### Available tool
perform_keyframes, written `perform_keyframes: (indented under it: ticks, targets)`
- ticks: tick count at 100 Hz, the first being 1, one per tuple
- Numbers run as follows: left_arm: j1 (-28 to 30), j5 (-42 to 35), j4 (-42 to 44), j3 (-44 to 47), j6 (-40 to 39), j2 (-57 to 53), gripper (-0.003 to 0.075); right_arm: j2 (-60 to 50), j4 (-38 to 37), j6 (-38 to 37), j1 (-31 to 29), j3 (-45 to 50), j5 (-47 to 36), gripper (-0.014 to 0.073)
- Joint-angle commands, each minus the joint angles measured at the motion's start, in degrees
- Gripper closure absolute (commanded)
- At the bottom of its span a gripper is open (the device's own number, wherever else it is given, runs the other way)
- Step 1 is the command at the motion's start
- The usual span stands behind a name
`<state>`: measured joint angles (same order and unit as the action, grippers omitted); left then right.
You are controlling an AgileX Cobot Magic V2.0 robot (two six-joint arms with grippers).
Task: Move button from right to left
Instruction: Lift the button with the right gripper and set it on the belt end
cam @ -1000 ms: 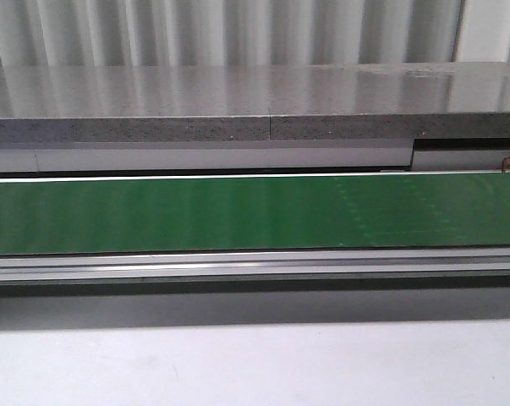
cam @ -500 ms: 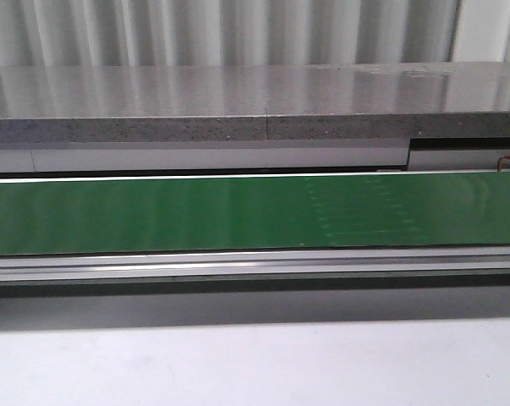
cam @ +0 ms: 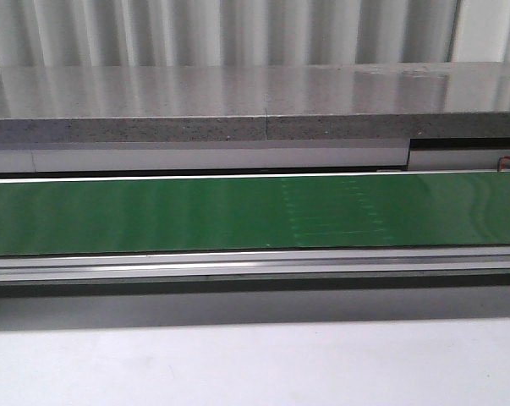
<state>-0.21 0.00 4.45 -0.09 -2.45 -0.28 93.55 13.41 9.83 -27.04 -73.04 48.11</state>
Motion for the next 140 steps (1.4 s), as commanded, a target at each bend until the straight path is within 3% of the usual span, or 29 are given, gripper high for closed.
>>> perform_keyframes:
  ticks: [1,30,61,106,140]
  targets:
    - [0.06,-4.94,-0.04,1.44,-0.46,-1.98,0.074,-3.41,0.49,0.94,2.17,-1.89,0.6,0.0398]
    - [0.06,-4.94,-0.04,1.44,-0.46,-1.98,0.074,-1.36,0.32,0.94,9.78,-1.89,1.17,0.0398]
    - [0.06,-4.94,-0.04,1.44,-0.46,-1.98,0.074,2.78,0.38,0.94,12.12,-1.89,1.45,0.0391]
    - [0.06,-4.94,-0.04,1.44,-0.46,-1.98,0.074,3.21,0.43,0.94,12.12,-2.18,1.59,0.003]
    - [0.06,-4.94,-0.04,1.44,-0.46,-1.98,0.074,-6.97,2.62,3.33,15.13,-2.8,-3.09,0.0011]
